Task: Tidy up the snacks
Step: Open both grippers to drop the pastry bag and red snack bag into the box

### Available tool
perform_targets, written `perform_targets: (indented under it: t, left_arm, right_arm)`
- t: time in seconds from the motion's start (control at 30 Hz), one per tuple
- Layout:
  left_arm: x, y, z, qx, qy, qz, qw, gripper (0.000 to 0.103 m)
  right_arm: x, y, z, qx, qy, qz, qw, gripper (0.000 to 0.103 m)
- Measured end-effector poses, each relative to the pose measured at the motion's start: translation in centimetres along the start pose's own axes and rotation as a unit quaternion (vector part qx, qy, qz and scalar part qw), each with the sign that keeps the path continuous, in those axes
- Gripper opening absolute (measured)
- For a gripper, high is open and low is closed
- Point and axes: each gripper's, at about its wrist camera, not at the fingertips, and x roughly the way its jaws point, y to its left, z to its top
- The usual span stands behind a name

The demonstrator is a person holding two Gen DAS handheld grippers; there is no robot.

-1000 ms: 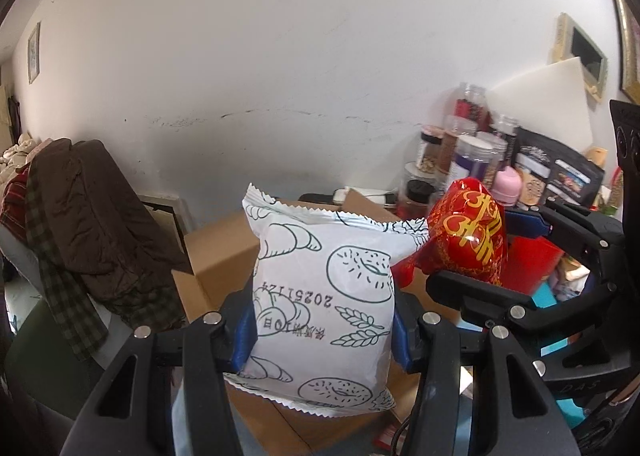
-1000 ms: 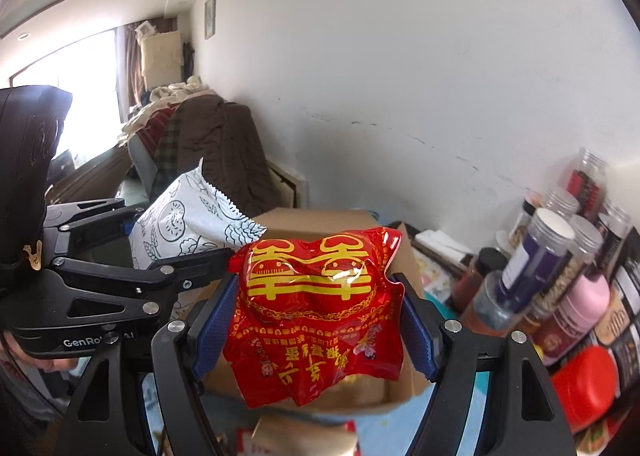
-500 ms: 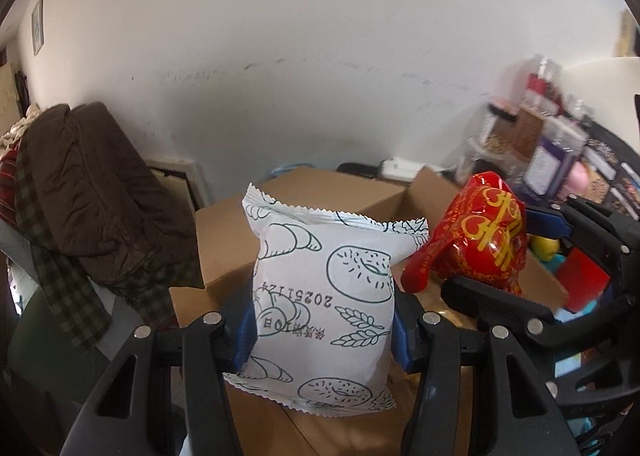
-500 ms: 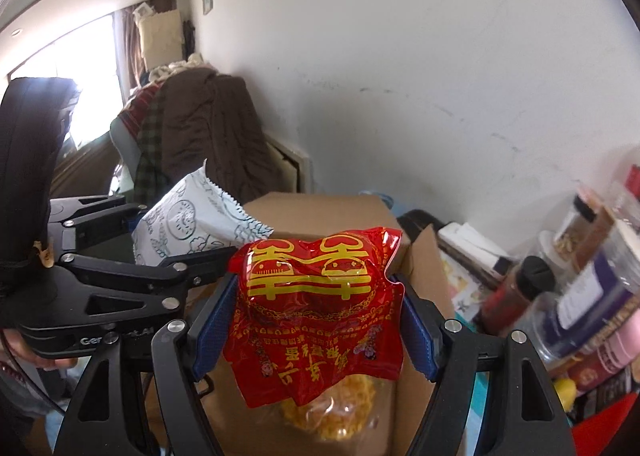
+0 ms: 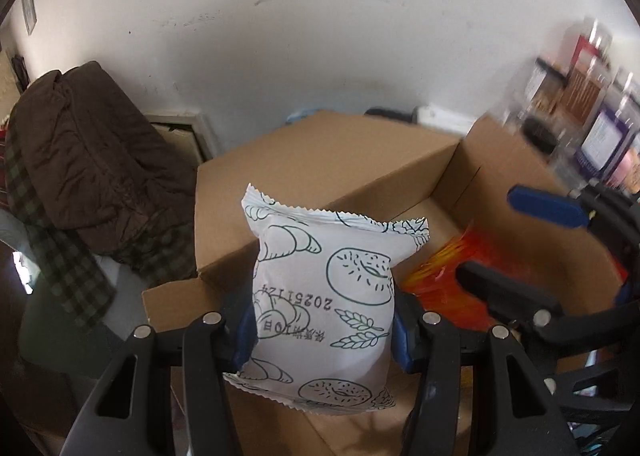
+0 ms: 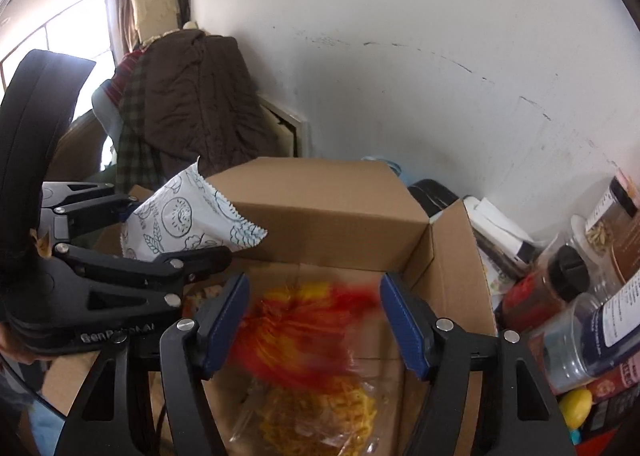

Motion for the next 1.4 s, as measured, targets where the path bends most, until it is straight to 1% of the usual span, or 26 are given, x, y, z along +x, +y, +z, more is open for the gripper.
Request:
perform_targets:
  t: [0.07,0.13,0.2,0.23,0.27,0.3,0.37,0.43,0.53,0.63,0.83,1.0,1.1,1.2,1.4]
  left_arm:
    - [0.7,0.1,-0.1,-0.002,0.018,-0.001,0.9998,0.053]
    - [1.1,0.1,-0.2,-0.004,0.029,-0.005,0.9996,0.054]
    - [1.4,-0.1,-0.3,-0.002,0.039,0.002,0.9993,0.057]
    - [1.3,-0.3,-0.3,-0.001,0.04,0.007,0.9992,0.061]
    - [1.2,-0.4,-0.3,-0.001,0.038,0.011,0.9992,0.066]
    - [1.0,-0.5,-0.4,0.0,0.033,0.017,0.9993,0.067]
    - [0.3,-0.6,-0.4,0.002,0.022,0.028,0.9994,0.07]
    - [-0.3,-0.7,-0.3,0.001,0.017,0.033,0.9993,0.07]
    - [-1.2,-0.7,-0.5,-0.002,0.013,0.028,0.9995,0.07]
    - [-2.4,-1.0,-0.7,-0.002,0.007,0.02,0.9998,0.07]
    - [-5.9,-1.9,-1.2,-0.002,-0.016,0.01,0.9998,0.07]
    - [-9.9,-2.7,-1.8,0.004,-0.047,0.01,0.9988,0.07]
    - [-12.7,-3.2,-2.2,0.005,-0.067,0.005,0.9977,0.07]
    - [-15.1,-3.7,-2.7,0.008,-0.086,0.003,0.9963,0.07]
    - [-19.8,-5.0,-4.4,0.016,-0.118,-0.001,0.9929,0.07]
  right_arm:
    - [0.3,0.1,0.0,-0.005,0.008,-0.003,1.0,0.068]
    - [0.6,-0.2,-0.2,0.002,0.019,0.008,1.0,0.069]
    - [0.7,-0.4,-0.4,0.009,0.027,0.011,1.0,0.069]
    - [0.6,-0.6,-0.6,0.013,0.03,0.01,0.999,0.07]
    - [0.6,-0.6,-0.7,0.016,0.031,0.009,0.999,0.074]
    - [0.5,-0.8,-0.8,0.019,0.033,0.007,0.999,0.076]
    - [0.1,-0.9,-1.2,0.022,0.033,0.004,0.999,0.077]
    - [-0.4,-1.0,-1.4,0.02,0.032,-0.001,0.999,0.077]
    - [-1.3,-1.1,-1.7,0.023,0.029,-0.007,0.999,0.079]
    - [-2.6,-1.1,-1.8,0.024,0.025,-0.008,0.999,0.079]
    - [-6.2,-0.5,-1.6,0.022,0.0,-0.019,1.0,0.079]
    - [-10.0,0.0,-1.5,0.02,-0.03,-0.03,0.999,0.079]
    - [-12.5,0.5,-1.4,0.022,-0.051,-0.035,0.998,0.082]
    - [-15.2,1.0,-1.6,0.021,-0.072,-0.04,0.996,0.083]
    - [-19.7,2.2,-2.5,0.02,-0.099,-0.05,0.994,0.085]
